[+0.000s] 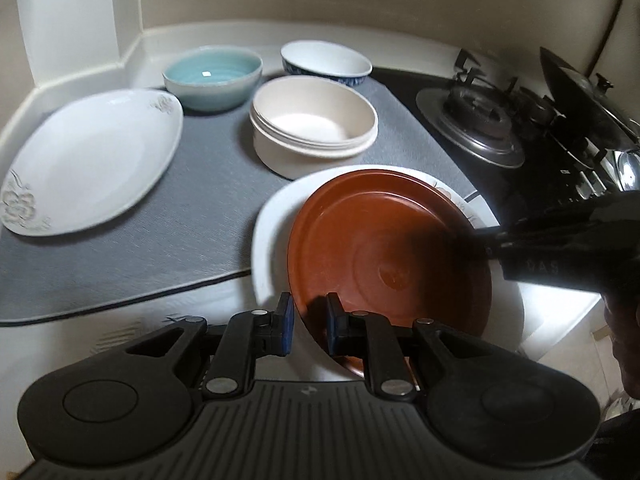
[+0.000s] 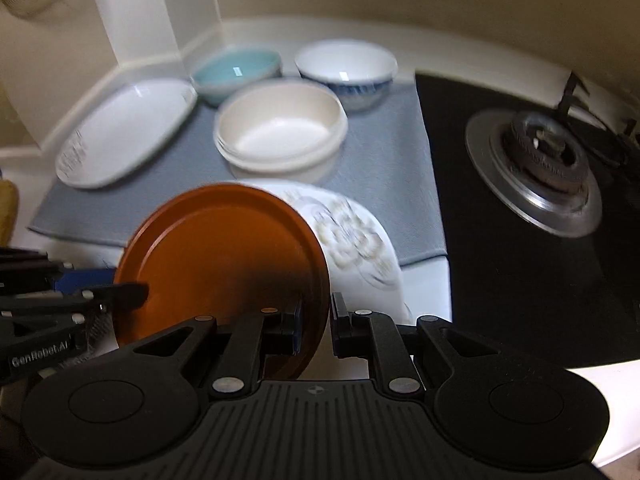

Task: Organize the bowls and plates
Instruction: 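Lower the brown-orange plate onto the round white plate and open the left gripper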

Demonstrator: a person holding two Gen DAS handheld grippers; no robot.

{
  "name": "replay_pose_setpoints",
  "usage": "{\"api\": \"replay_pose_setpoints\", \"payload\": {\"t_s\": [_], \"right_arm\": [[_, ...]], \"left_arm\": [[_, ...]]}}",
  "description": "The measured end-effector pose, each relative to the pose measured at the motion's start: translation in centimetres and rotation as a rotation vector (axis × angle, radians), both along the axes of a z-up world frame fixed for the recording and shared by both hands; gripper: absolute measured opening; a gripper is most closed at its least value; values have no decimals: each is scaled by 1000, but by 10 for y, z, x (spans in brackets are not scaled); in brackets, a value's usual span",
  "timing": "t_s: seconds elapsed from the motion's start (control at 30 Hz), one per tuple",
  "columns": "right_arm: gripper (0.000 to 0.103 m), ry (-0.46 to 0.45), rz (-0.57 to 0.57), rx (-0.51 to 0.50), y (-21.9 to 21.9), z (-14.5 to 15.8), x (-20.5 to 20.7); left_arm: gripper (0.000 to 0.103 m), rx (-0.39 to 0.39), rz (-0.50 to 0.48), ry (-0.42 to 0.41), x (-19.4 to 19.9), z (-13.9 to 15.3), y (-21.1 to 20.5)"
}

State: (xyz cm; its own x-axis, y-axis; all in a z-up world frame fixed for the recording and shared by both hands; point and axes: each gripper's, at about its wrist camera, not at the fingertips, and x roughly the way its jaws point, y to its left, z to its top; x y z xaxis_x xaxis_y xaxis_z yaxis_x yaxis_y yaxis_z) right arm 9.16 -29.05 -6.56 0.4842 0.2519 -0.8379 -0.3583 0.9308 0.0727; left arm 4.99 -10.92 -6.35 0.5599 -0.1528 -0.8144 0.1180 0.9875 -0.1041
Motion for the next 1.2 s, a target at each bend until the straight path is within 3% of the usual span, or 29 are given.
{"api": "replay_pose_setpoints", "payload": {"t_s": [0.13,0.23,0.37,0.53,0.7,0.77,0.9,1.2], "right_arm": [[18,36,53,-42,-2,-6,10],[23,63,69,-61,-5,-10,15],[25,8,78,-45,-16,2,15],[25,1,49,-14,-35,2,20],[24,76,51,15,-44,-13,22],[19,102,53,25,-46,-17,19],[18,91,77,35,-48,-17,12],[18,90,113,72,-50,-20,9]], "left_arm": [[23,24,18,34,7,-4,-11],[25,40,87,9,3,1,-7],[27,53,182,-20,-4,9,4],[27,22,242,28,-11,4,9],[27,26,247,61,-18,-1,8],[17,25,238,58,-19,-1,7],[16,77,225,59,-19,-1,-1],[18,66,302,51,-24,6,3]]}}
